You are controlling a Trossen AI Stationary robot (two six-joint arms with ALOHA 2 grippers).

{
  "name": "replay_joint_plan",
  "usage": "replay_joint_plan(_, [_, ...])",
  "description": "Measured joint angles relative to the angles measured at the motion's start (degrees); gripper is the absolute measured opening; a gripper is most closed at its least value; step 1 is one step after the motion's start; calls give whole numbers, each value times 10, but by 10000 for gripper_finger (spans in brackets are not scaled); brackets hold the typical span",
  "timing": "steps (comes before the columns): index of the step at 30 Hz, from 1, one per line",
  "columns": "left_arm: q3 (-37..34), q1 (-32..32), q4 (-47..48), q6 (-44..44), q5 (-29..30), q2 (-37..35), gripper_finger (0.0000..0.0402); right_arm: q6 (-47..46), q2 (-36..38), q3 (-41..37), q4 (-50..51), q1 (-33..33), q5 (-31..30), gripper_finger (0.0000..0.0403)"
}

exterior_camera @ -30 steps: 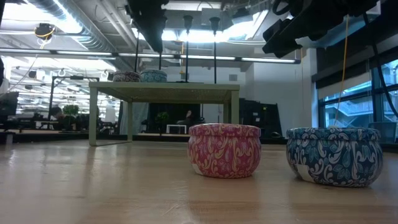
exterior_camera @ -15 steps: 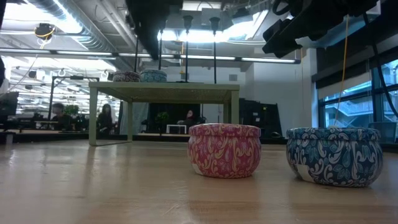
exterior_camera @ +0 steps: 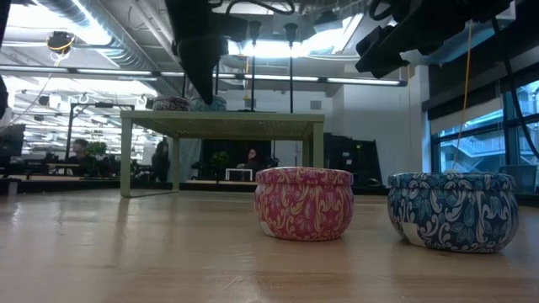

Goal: Pick & Place candle stick holders
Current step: Align the light blue scented candle with the red scented candle on the shelf, then align the pink scented candle with the light blue scented candle on the shelf

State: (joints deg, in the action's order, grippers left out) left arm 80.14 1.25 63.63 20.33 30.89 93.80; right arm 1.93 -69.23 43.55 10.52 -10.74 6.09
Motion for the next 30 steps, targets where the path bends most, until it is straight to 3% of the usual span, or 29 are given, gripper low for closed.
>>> replay_joint_plan(9, [0,-29,-7,-11,-5,0,2,0,0,0,0,0,0,211])
replay_joint_plan(17, [0,-15,-13,-12,-5,0,2,0,0,0,0,0,0,211])
replay_joint_plan(26, [34,45,-24,-4,-5,-20,2,2,0,0,0,0,0,211])
replay_joint_plan(30, [49,94,-23,-24,33,-64,2,0,0,0,-6,0,0,211])
